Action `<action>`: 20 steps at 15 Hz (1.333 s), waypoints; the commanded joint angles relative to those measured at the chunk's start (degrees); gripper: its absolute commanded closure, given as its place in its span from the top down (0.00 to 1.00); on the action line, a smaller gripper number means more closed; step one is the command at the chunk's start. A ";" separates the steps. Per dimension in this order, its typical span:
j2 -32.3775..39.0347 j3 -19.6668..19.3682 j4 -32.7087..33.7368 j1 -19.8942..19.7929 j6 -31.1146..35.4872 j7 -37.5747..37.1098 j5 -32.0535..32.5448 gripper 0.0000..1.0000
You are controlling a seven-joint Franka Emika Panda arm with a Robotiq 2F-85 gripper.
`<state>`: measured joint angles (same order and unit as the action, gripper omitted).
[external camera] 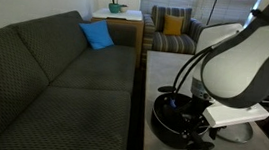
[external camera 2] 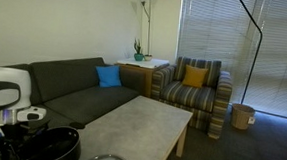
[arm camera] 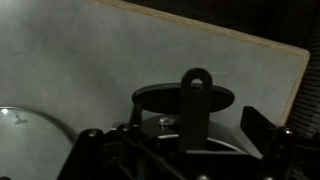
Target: Move the serving spoon from the pot to the table
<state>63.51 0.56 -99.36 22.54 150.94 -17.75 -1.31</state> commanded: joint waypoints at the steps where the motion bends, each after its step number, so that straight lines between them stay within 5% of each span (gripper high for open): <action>1: -0.20 0.52 -0.94 -0.88 0.33 0.97 0.50 1.00; 3: -0.36 0.53 -1.27 -0.71 0.57 0.95 0.57 0.97; 4: -0.39 0.55 -1.33 -0.68 0.60 0.97 0.58 0.74; 6: -0.43 0.55 -1.38 -0.61 0.60 0.95 0.60 0.69; 15: -0.88 0.46 -2.19 -0.41 1.11 0.73 0.59 0.05; 20: -1.62 0.12 -2.93 0.30 1.28 -0.23 0.52 0.07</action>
<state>63.58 0.70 -99.76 22.60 151.06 -17.65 -1.31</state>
